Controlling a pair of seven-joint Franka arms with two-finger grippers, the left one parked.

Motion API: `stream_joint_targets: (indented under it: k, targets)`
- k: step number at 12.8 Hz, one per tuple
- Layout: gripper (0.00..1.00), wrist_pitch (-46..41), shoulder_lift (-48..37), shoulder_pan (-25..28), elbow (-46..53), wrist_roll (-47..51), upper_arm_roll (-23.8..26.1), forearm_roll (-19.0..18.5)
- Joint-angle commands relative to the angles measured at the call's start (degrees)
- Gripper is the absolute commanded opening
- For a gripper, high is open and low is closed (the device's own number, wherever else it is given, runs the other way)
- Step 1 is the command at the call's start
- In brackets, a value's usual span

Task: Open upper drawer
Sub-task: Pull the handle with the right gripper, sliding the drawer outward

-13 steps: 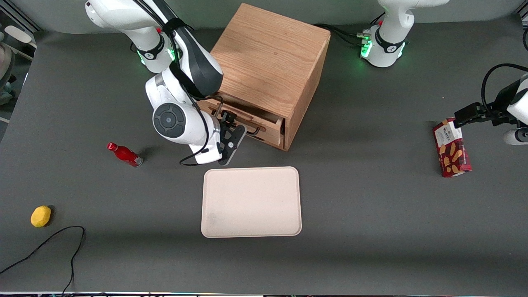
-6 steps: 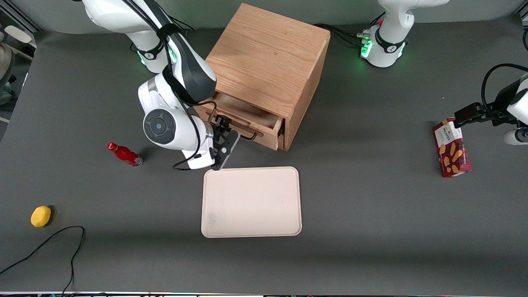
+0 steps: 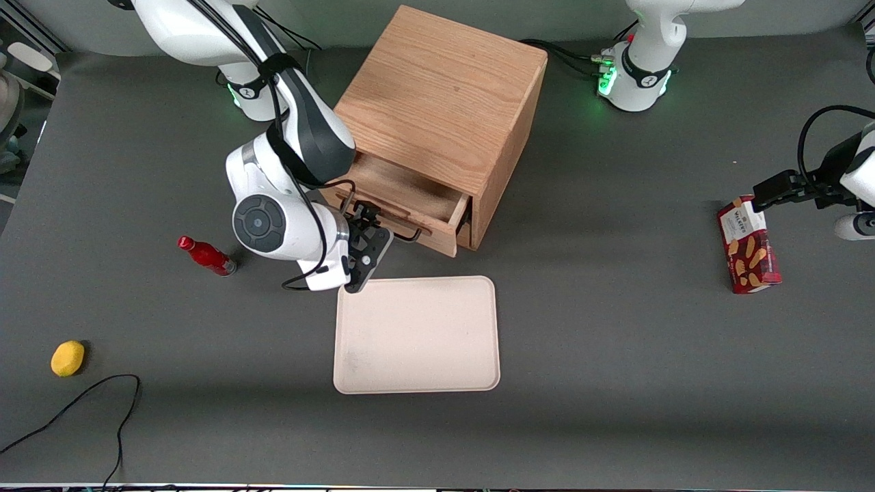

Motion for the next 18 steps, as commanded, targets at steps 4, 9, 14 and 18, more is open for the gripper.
stream_joint_targets:
  k: [4, 9, 14, 18]
  targets:
    - [1.00, -0.27, 2.39, -2.30, 4.24, -1.12, 0.10, 0.31]
    - [1.00, -0.62, 3.53, -3.53, 6.17, -2.00, 0.18, 0.40]
    - [1.00, -0.80, 5.20, -4.24, 8.71, -2.09, 0.27, 0.48]
    - [1.00, -1.41, 6.87, -4.67, 11.44, -2.70, 0.27, 0.40]
